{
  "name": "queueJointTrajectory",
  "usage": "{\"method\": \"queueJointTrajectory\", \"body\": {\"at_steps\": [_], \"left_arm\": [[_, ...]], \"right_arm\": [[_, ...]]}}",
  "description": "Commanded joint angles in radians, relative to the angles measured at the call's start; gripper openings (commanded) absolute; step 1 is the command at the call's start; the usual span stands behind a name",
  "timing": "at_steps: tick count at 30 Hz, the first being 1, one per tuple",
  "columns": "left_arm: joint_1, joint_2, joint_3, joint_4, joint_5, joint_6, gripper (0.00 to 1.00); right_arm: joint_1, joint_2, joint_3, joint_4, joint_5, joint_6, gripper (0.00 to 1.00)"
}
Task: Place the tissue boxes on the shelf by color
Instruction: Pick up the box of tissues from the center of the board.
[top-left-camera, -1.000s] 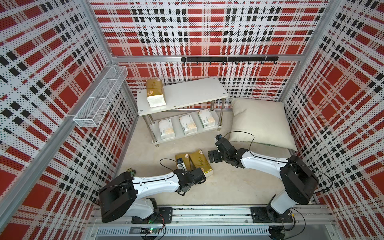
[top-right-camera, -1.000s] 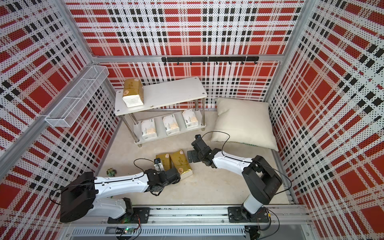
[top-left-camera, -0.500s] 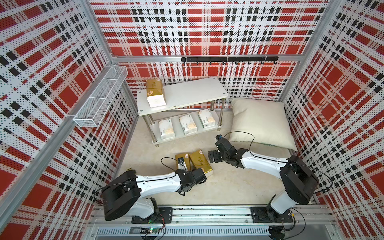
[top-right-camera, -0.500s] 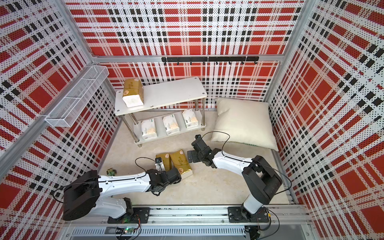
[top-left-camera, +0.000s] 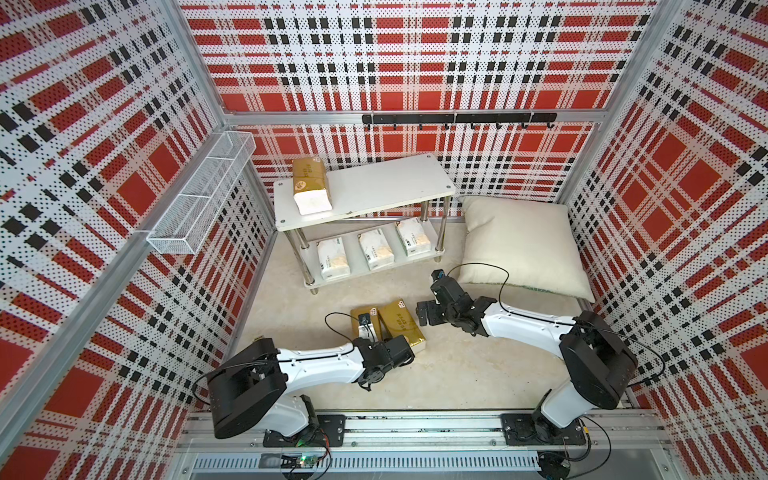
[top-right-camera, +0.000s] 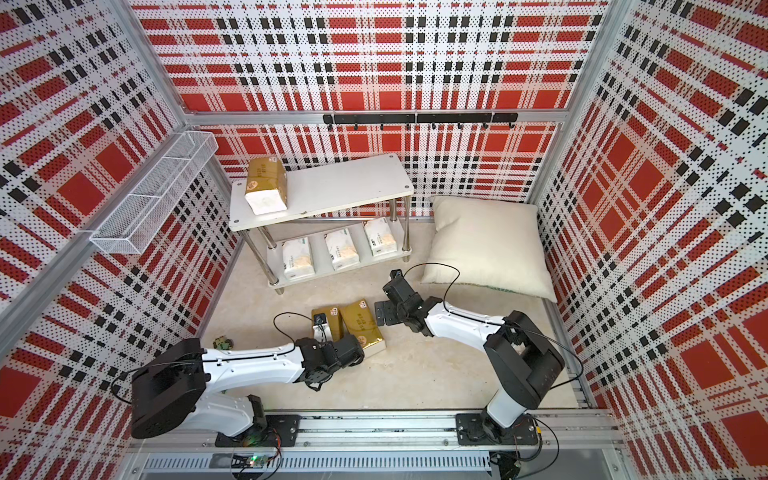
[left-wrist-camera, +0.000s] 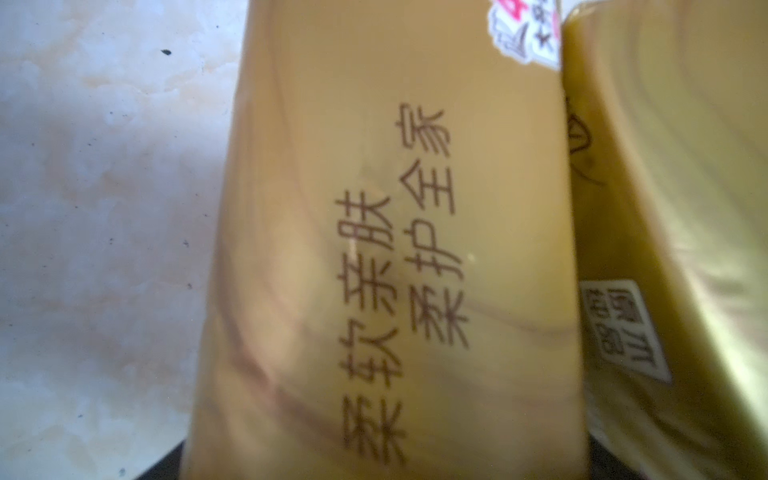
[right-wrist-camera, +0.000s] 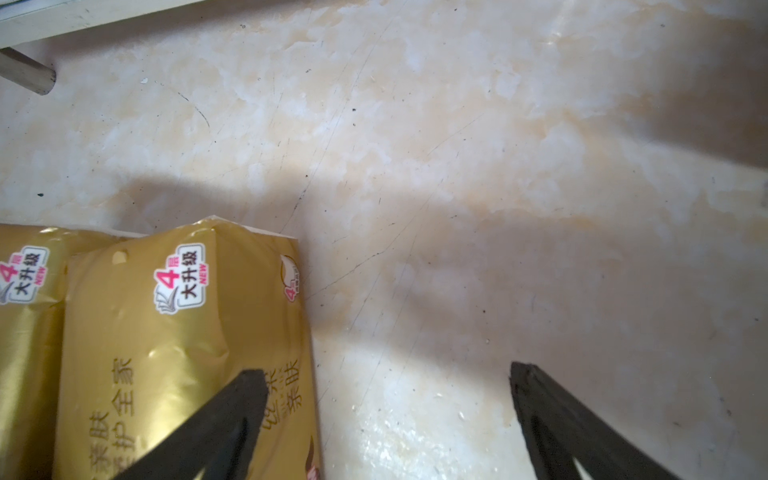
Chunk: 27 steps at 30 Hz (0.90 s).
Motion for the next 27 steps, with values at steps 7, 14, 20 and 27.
{"method": "queueJointTrajectory", "body": {"at_steps": [7, 14, 20, 27], "left_arm": [[-0.006, 0.003, 0.018, 0.002, -0.017, -0.01, 0.82], [-0.008, -0.024, 0.054, -0.066, -0.037, -0.023, 0.81], [-0.008, -0.045, 0.091, -0.121, -0.05, -0.025, 0.8], [-0.011, -0.078, 0.138, -0.183, -0.064, -0.023, 0.8]], "right_arm": [[-0.005, -0.025, -0.012, 0.013, 0.0, 0.005, 1.0], [-0.005, -0.021, -0.009, 0.013, -0.002, 0.005, 1.0], [-0.005, -0.016, -0.005, 0.015, -0.004, 0.005, 1.0], [-0.005, -0.015, 0.001, 0.016, -0.007, 0.005, 1.0]]}}
